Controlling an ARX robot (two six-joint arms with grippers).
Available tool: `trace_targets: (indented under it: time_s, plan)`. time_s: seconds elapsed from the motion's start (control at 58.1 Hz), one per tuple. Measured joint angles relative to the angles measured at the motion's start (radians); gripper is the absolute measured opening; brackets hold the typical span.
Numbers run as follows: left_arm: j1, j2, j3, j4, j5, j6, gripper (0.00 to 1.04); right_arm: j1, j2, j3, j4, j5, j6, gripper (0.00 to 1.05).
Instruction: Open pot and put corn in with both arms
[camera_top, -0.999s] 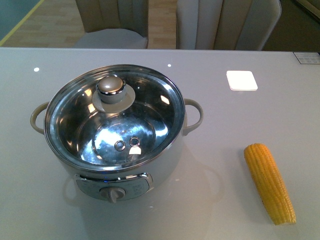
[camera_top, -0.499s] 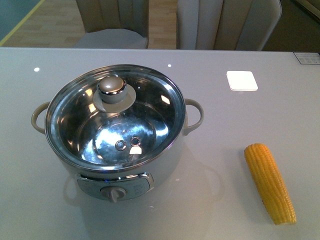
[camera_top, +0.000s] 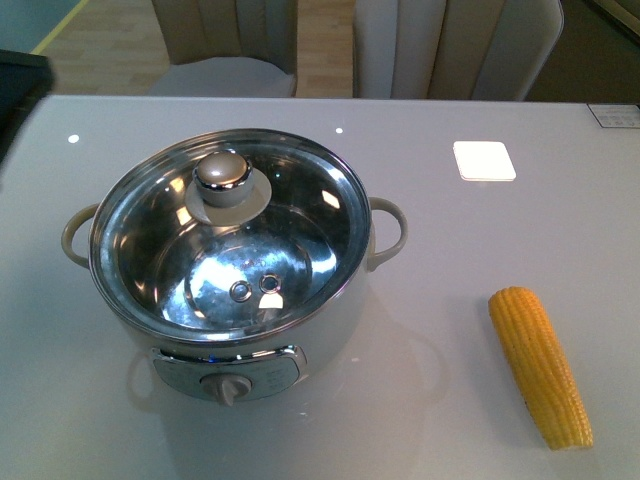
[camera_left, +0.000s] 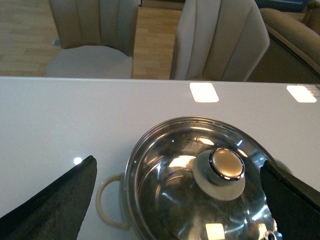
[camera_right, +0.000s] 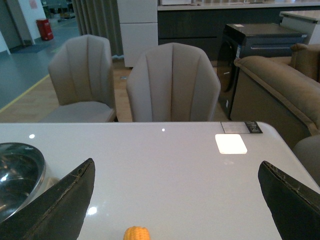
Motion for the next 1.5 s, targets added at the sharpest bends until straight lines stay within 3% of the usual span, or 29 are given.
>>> trace_targets:
  time_s: [0.103,0.31,0.913,1.016,1.309,1.498]
  plan:
    - [-0.066,0.238,0.071,0.145,-0.018,0.032,0.98,0.000,0.000,0.000,0.000,0.000,0.000,0.96]
    - [-0.169,0.493,0.208,0.204,-0.025,0.082,0.98,0.000,0.000,0.000,0.000,0.000,0.000,0.96]
    - [-0.200,0.756,0.340,0.251,-0.066,0.128,0.98,0.000,0.000,0.000,0.000,0.000,0.000,0.96]
    - [-0.204,0.761,0.341,0.251,-0.069,0.128,0.89,0.000,0.000,0.000,0.000,0.000,0.000,0.96]
    - [-0.212,0.767,0.349,0.246,-0.076,0.106,0.46,0.000,0.000,0.000,0.000,0.000,0.000,0.96]
    - [-0.214,0.767,0.349,0.245,-0.081,0.111,0.44,0.000,0.000,0.000,0.000,0.000,0.000,0.96]
